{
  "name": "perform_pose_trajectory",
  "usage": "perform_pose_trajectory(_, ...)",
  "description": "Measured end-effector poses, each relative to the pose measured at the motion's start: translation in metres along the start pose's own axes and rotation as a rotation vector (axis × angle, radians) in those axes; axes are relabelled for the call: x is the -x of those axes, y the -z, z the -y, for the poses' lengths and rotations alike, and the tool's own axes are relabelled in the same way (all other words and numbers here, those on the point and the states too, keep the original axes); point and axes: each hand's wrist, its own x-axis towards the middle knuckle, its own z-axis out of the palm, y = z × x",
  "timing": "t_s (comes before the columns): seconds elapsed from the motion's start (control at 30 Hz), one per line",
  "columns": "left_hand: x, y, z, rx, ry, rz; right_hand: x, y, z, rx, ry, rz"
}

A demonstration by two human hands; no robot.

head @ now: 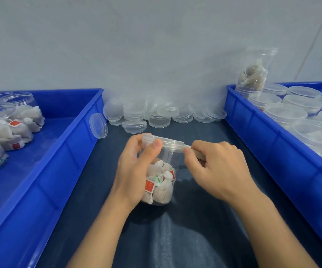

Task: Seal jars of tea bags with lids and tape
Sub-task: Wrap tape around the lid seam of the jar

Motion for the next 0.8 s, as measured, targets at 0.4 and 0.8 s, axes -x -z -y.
perform_pose_trajectory(0.4,-0.001,0.010,-0.001,-0.012,0.008,0.126,0.006,0.005,0.007,0.037,0.041,-0.012)
perform_pose_trajectory(0.8,0.006,-0.006,-0.008,-0.301,-0.109,-0.099,0.007,0.001,0.016,0.053,0.053,0.030)
